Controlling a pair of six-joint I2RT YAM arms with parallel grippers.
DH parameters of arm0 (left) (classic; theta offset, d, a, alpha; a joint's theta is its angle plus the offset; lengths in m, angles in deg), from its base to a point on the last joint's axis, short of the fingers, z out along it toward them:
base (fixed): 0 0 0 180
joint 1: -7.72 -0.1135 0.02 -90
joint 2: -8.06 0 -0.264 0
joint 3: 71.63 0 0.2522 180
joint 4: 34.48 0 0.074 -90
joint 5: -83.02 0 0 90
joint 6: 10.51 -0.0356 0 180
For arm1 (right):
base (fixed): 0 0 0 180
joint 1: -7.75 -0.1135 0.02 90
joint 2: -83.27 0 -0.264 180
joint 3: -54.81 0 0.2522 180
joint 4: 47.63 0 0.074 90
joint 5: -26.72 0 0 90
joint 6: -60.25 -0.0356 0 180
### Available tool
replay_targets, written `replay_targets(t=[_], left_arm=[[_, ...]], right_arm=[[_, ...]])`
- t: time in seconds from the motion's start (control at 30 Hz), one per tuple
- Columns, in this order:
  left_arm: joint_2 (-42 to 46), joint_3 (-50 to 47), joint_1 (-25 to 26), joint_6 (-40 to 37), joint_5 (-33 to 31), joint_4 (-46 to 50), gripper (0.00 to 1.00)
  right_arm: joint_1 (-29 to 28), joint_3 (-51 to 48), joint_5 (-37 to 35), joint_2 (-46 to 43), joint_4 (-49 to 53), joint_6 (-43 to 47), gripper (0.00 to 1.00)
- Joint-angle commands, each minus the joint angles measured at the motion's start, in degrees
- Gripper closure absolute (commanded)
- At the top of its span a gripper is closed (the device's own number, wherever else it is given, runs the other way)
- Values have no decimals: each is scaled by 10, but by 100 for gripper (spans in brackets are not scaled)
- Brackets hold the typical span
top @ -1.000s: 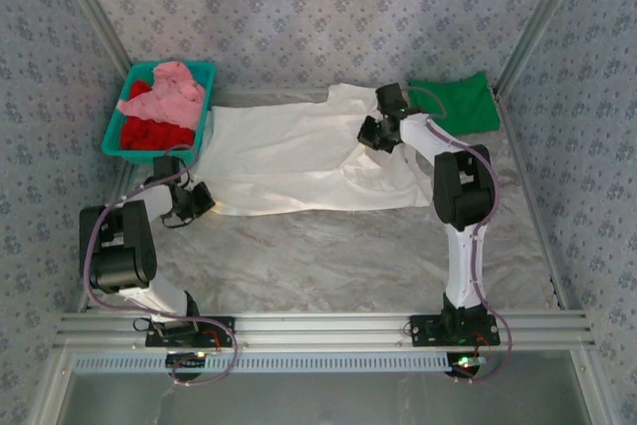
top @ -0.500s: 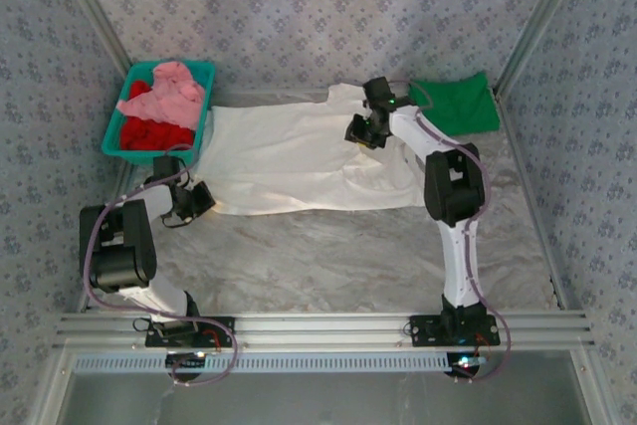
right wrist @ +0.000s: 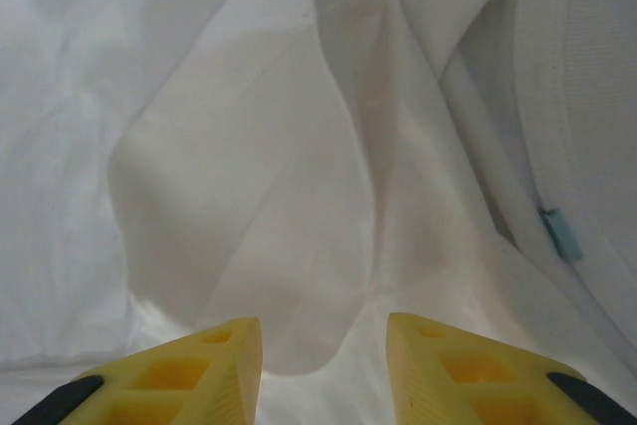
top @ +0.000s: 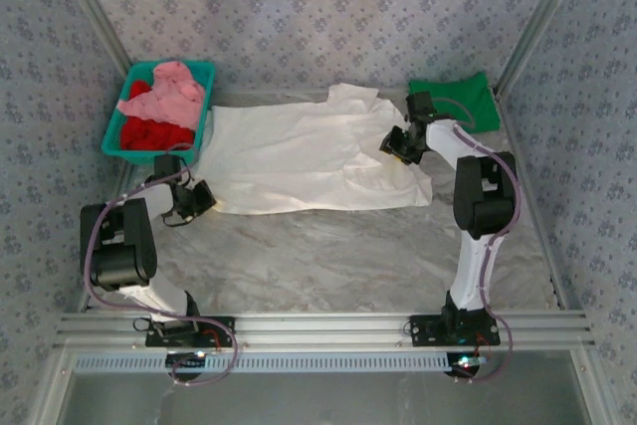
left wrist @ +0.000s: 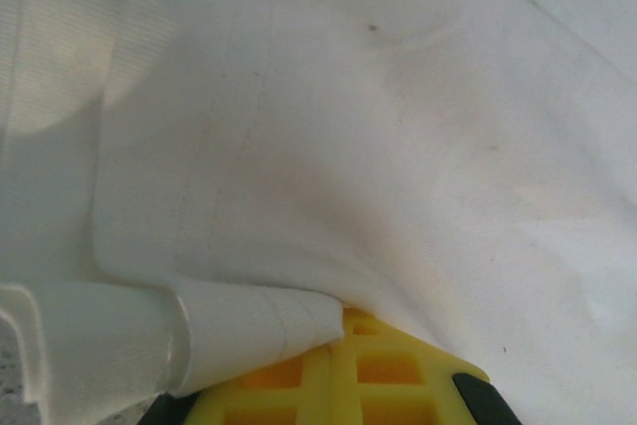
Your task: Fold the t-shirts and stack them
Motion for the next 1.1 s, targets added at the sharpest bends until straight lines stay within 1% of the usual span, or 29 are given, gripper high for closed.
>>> replay_targets(t=[0.0,0.23,0.3,0.33,0.37,0.43,0.53,0.6,0.8,1.07], left_arm=[[-23,-7,6,2,-17,37,98],[-18,-7,6,0,-19,40,98],[-19,-7,7,0,-17,39,98],[-19,-6,7,0,-18,40,99],[-20,-5,7,-1,-17,40,99],[-21,-4,7,-1,-18,40,99],[-21,-5,7,-1,-17,38,99],[-21,-4,7,-1,-17,39,99],[-19,-5,7,-1,-18,38,99],[-16,-4,7,1,-20,38,99]], right_arm=[[-2,-2,16,20,-26,-19,60],[-1,-1,11,42,-35,-22,61],[0,-5,13,45,-47,-21,63],[0,-6,15,47,-52,-35,65],[0,-5,16,49,-52,-36,67],[0,-4,17,51,-56,-38,74],[-1,-5,15,53,-60,-42,81],[-1,-5,15,53,-63,-43,88],[-7,10,4,48,-54,-44,99],[-16,65,-3,74,-34,-49,100]])
